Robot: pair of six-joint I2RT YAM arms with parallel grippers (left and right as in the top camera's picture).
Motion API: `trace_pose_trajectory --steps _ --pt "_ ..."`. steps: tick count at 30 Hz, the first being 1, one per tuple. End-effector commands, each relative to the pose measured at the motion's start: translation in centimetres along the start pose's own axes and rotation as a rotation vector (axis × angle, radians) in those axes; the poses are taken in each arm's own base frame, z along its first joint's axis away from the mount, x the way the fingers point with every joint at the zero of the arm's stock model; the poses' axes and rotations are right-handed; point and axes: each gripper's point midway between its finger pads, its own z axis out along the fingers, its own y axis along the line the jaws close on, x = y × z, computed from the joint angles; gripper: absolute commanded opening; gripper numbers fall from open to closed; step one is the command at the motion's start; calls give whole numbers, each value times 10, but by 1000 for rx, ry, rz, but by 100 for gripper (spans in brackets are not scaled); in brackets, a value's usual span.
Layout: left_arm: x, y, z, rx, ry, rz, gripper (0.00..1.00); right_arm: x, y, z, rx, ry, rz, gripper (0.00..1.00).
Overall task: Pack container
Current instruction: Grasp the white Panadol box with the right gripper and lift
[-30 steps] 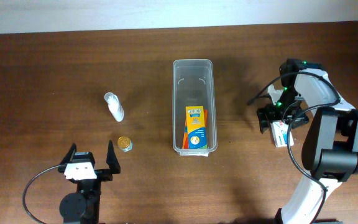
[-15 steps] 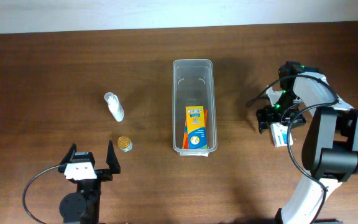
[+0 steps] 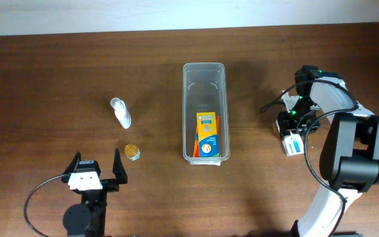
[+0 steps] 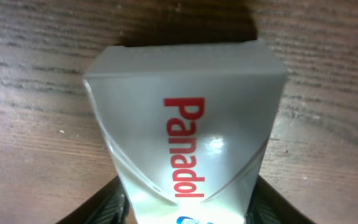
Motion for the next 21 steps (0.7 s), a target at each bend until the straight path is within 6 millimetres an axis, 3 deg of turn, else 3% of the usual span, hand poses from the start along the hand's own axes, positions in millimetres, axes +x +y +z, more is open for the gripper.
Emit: trace_pose_trajectory --steps 1,10,21 --pt "1 -1 0 11 1 19 99 0 0 -1 -8 -10 11 50" --pt "1 -1 0 11 1 19 99 -5 3 -1 -27 -30 71 43" --pt "1 -2 0 11 1 19 99 -6 5 -2 -34 -35 74 44"
